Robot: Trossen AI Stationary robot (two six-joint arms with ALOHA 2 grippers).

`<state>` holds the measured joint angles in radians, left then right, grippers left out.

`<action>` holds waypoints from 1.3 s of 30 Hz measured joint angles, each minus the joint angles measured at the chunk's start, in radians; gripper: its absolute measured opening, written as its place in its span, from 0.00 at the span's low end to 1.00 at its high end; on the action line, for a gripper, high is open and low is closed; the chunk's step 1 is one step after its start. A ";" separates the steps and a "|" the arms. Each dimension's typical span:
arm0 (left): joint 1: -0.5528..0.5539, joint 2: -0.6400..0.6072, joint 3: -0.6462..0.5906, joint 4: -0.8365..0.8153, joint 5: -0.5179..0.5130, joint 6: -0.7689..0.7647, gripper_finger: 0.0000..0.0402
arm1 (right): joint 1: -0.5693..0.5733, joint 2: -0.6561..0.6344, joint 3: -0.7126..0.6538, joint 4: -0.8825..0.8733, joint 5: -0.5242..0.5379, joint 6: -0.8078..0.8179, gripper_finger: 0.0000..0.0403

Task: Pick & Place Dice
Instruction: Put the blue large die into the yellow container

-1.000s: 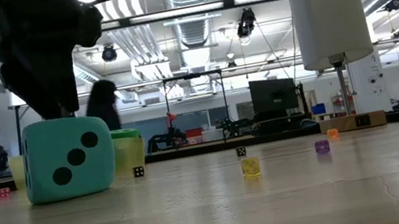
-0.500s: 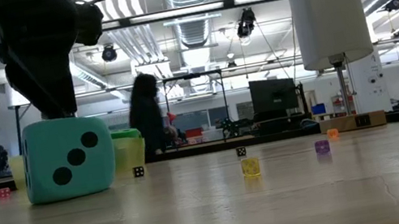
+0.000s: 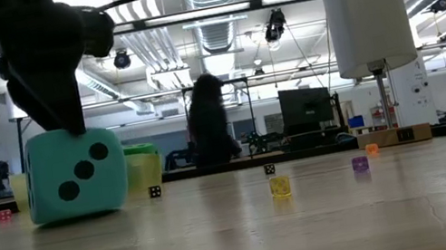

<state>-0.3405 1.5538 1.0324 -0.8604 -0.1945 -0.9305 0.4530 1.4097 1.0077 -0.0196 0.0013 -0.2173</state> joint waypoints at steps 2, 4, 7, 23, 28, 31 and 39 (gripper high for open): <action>0.000 -0.001 -0.004 0.000 0.000 0.000 1.00 | 0.000 0.000 0.000 0.000 0.000 -0.001 0.07; 0.000 -0.001 -0.004 0.001 0.001 0.000 1.00 | 0.000 0.000 0.000 0.000 0.000 -0.001 0.07; 0.000 0.000 0.001 0.001 0.006 0.007 1.00 | 0.000 0.000 0.000 0.000 0.000 -0.001 0.07; 0.002 0.002 0.016 -0.035 0.012 0.015 1.00 | 0.000 0.000 0.000 0.000 0.000 0.000 0.07; 0.002 0.002 0.036 -0.040 0.020 0.006 1.00 | 0.000 0.000 0.000 0.000 0.000 0.000 0.07; 0.003 0.002 0.041 -0.055 0.019 0.004 1.00 | 0.000 0.000 0.000 0.000 0.000 -0.002 0.07; 0.004 0.002 0.041 -0.074 0.005 -0.023 1.00 | 0.000 0.000 0.000 0.000 0.000 -0.001 0.07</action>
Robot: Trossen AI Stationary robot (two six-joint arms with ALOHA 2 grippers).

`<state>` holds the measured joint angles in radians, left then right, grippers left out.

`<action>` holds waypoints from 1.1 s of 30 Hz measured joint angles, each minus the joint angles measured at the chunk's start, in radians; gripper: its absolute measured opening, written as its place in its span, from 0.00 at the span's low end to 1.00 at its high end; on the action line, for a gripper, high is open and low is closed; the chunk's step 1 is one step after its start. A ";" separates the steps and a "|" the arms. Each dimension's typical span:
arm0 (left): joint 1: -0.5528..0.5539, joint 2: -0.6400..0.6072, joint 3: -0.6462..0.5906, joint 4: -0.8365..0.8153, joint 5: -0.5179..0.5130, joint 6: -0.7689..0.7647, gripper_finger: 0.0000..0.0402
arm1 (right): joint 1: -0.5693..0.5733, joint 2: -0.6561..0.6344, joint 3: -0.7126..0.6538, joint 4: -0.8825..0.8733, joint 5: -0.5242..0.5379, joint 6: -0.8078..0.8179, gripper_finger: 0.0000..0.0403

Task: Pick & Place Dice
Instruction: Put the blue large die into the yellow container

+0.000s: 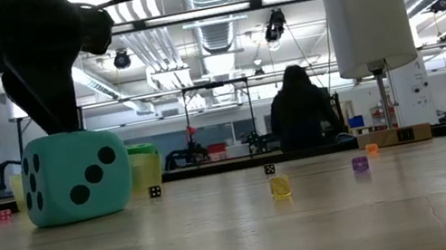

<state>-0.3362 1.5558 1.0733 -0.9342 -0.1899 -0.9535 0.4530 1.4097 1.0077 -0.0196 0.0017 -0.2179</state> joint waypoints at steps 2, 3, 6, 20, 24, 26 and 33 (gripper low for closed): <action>0.000 0.000 0.000 0.015 -0.001 0.000 1.00 | 0.000 0.000 0.000 0.000 0.000 -0.001 0.07; 0.000 0.000 0.000 0.022 -0.001 0.000 1.00 | 0.000 0.000 0.000 0.000 0.000 0.001 0.07; 0.000 0.000 0.001 0.032 -0.001 -0.003 1.00 | 0.000 0.000 0.000 0.000 0.000 -0.001 0.07; 0.010 0.025 0.001 0.023 -0.012 -0.039 1.00 | 0.000 0.000 0.000 0.000 0.000 -0.001 0.07; 0.013 0.034 0.001 0.021 -0.016 -0.038 1.00 | 0.000 0.000 0.000 0.000 0.000 0.000 0.07; 0.013 0.034 0.001 0.021 -0.016 -0.038 1.00 | 0.000 0.000 0.000 0.000 0.000 0.001 0.07; 0.013 0.031 0.010 0.007 -0.007 -0.038 1.00 | 0.000 0.000 0.000 0.000 0.000 -0.002 0.07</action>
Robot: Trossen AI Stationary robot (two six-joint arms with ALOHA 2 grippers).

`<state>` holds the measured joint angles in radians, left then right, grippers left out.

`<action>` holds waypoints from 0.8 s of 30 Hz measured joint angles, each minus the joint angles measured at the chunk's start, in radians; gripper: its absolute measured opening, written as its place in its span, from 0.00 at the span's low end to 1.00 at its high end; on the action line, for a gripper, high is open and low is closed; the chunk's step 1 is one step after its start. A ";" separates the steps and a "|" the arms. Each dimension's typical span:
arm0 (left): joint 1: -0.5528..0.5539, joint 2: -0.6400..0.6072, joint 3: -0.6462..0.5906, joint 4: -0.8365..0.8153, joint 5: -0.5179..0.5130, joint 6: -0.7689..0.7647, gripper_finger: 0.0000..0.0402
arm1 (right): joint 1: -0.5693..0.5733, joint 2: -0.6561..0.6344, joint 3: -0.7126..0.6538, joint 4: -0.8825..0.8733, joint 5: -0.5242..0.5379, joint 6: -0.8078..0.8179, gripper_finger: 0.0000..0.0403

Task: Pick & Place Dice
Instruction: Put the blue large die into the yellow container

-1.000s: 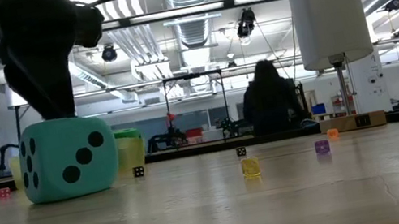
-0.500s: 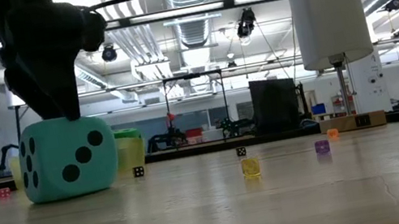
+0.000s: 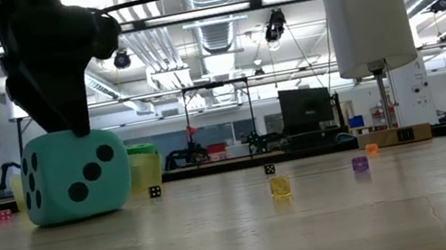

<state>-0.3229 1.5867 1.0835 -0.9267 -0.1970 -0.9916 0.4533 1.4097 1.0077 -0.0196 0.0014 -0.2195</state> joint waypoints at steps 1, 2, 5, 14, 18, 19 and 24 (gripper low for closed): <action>0.000 0.000 0.003 -0.004 0.006 0.000 1.00 | 0.000 0.000 0.000 0.000 0.000 0.001 0.07; 0.000 0.000 0.005 -0.006 0.008 0.005 1.00 | 0.000 0.000 0.000 0.000 0.000 0.003 0.07; 0.000 0.000 0.010 -0.015 0.010 0.015 1.00 | 0.000 0.000 0.000 0.000 0.000 0.001 0.07; 0.002 0.000 0.009 -0.027 0.010 -0.004 1.00 | 0.000 0.000 0.000 0.000 0.000 0.001 0.07; 0.002 0.001 0.009 -0.024 0.010 -0.007 1.00 | 0.000 0.000 0.000 0.000 0.000 0.000 0.07; 0.002 0.001 0.009 -0.023 0.009 -0.010 1.00 | 0.000 0.000 0.000 0.000 0.000 0.001 0.07; 0.002 0.001 -0.002 -0.013 0.006 -0.028 1.00 | 0.000 0.000 0.000 0.000 0.000 0.002 0.07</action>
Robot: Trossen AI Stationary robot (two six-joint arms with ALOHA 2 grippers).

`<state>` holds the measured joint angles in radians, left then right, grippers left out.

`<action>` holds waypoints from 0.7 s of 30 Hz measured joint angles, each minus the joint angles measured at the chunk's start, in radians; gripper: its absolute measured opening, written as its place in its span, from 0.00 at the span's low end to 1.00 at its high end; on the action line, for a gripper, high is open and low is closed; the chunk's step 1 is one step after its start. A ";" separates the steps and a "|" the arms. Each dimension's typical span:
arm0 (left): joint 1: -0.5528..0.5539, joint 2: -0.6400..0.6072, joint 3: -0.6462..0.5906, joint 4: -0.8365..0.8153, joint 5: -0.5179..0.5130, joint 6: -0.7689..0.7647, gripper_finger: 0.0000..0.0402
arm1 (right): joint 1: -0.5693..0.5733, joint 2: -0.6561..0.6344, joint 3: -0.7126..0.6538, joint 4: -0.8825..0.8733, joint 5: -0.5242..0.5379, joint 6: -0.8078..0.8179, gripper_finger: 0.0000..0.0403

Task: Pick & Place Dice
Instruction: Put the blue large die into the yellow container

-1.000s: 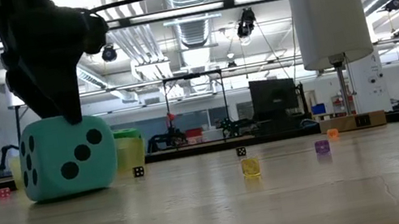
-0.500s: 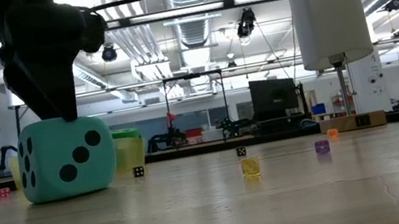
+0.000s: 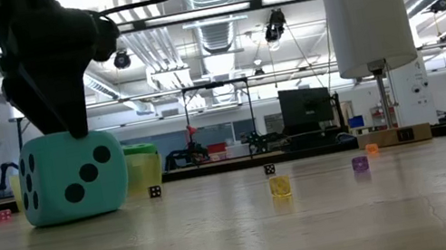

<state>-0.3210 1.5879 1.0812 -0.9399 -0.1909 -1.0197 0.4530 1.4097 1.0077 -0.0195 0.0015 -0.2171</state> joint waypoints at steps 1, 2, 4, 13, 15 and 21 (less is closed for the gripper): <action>0.000 0.000 -0.005 0.005 0.000 -0.002 1.00 | 0.000 0.000 0.000 0.000 0.000 0.000 0.07; 0.000 0.000 -0.008 0.008 0.000 -0.003 1.00 | 0.000 0.000 0.000 0.000 0.000 -0.001 0.07; 0.000 -0.001 -0.016 0.019 0.000 -0.009 1.00 | 0.000 0.000 0.000 0.000 0.000 -0.001 0.07; 0.000 -0.001 -0.020 0.043 0.010 -0.012 1.00 | 0.000 0.000 0.000 0.000 0.000 -0.001 0.07; 0.000 -0.001 -0.020 0.046 0.015 -0.031 1.00 | 0.000 0.000 0.000 0.000 0.000 0.000 0.07; 0.001 0.000 -0.022 0.066 0.027 -0.037 1.00 | 0.000 0.000 0.000 0.000 0.000 -0.001 0.07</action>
<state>-0.3199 1.5879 1.0594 -0.8741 -0.1634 -1.0570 0.4530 1.4097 1.0077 -0.0196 0.0017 -0.2184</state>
